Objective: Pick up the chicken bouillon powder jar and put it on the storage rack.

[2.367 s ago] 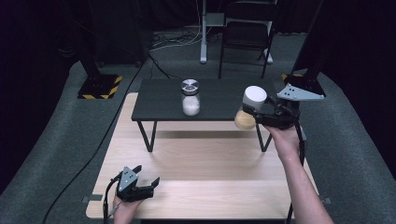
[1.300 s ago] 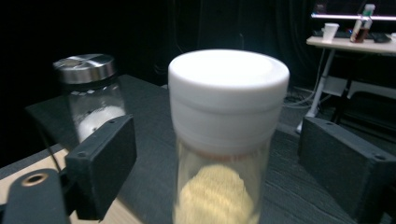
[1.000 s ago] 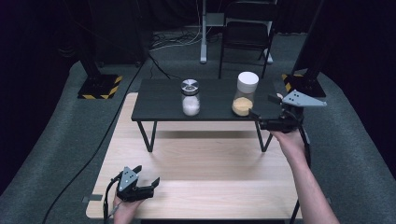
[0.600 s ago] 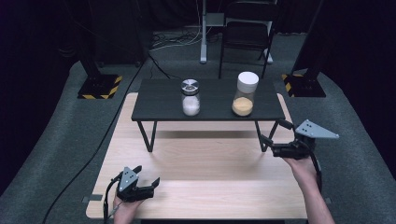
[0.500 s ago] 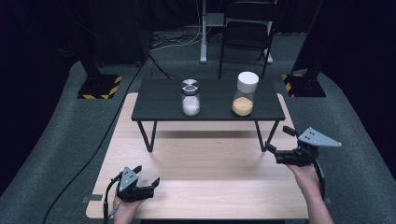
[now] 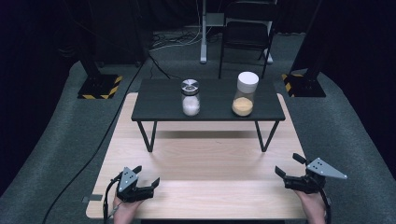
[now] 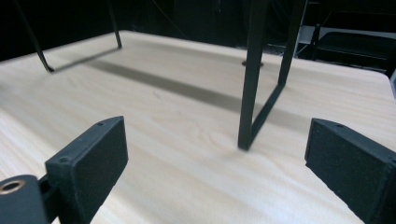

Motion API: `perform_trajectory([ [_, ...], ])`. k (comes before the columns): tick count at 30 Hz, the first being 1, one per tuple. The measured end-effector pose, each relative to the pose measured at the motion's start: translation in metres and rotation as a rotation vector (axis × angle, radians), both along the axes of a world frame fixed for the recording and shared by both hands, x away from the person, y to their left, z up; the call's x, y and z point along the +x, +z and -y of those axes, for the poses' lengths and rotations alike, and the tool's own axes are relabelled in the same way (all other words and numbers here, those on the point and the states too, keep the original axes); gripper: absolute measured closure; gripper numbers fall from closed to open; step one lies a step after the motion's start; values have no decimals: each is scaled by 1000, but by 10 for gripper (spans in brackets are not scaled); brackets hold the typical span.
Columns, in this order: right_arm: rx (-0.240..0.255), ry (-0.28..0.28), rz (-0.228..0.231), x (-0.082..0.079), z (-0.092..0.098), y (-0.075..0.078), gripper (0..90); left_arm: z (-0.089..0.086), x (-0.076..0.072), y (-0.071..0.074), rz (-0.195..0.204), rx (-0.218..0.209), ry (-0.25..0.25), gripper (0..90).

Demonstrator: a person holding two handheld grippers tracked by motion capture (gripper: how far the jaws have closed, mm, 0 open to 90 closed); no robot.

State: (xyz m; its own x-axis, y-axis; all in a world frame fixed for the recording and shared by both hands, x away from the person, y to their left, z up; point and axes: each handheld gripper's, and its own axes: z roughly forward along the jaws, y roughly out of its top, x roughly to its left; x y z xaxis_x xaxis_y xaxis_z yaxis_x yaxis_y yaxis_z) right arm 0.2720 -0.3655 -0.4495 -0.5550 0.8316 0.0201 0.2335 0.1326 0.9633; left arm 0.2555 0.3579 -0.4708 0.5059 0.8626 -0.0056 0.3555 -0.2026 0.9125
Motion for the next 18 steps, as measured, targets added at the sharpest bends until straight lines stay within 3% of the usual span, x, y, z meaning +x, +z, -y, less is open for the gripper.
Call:
perform_trajectory([
  [6, -34, -27, -1, -14, 0, -16, 52, -1, -1, 0, -2, -6, 4, 104],
  [8, -12, -26, -5, -18, 4, -22, 59, -1, -1, 0, -2, -4, 4, 104],
  [10, -24, -33, -15, -20, 6, -25, 59, -1, -1, 0, -1, -2, 4, 104],
  [15, 14, -39, -57, -15, 10, -29, 55, 0, -2, 0, 1, -2, 6, 104],
  [18, 21, -38, -47, -16, 10, -30, 61, -1, -1, 0, -1, -5, 5, 105],
])
